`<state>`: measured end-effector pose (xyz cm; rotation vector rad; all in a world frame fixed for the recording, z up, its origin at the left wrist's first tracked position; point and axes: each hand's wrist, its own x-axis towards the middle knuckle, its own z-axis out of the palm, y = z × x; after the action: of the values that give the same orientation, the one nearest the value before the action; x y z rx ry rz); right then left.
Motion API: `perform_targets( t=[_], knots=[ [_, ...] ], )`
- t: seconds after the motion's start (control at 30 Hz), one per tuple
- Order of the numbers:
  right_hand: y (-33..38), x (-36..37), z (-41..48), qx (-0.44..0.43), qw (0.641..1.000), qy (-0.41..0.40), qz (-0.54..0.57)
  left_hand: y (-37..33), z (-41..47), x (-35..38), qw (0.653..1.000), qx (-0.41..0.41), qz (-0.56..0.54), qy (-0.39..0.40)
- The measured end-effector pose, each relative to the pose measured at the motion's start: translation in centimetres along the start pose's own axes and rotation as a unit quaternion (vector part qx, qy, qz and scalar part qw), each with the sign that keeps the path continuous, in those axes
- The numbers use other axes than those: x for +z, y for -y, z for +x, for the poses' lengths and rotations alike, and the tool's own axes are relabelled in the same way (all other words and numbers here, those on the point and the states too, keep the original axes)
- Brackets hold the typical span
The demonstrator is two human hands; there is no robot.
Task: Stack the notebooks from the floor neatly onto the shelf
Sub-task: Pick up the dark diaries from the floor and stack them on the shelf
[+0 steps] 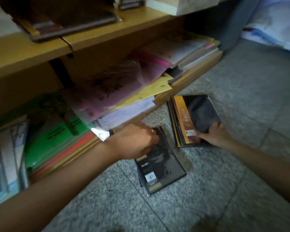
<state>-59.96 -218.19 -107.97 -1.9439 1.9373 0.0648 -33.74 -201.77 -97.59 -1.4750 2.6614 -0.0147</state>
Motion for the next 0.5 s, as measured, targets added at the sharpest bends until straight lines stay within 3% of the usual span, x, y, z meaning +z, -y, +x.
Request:
perform_targets(
  t=[0.2, 0.4, 0.5],
  knots=[
    [-1.5, 1.1, 3.2, 0.124, 0.99, 0.047, 0.048, 0.0, 1.8, 2.0, 0.998, 0.013, -0.052, -0.022],
    [-2.6, 0.6, 6.1, 0.13, 0.984, 0.1, -0.072, 0.1, 3.9, 2.4, 0.993, 0.019, -0.102, -0.058],
    [-2.5, 0.0, 5.4, 0.092, 0.991, 0.084, -0.05, -0.2, 4.5, 2.5, 0.991, 0.021, -0.114, -0.072]
  ],
)
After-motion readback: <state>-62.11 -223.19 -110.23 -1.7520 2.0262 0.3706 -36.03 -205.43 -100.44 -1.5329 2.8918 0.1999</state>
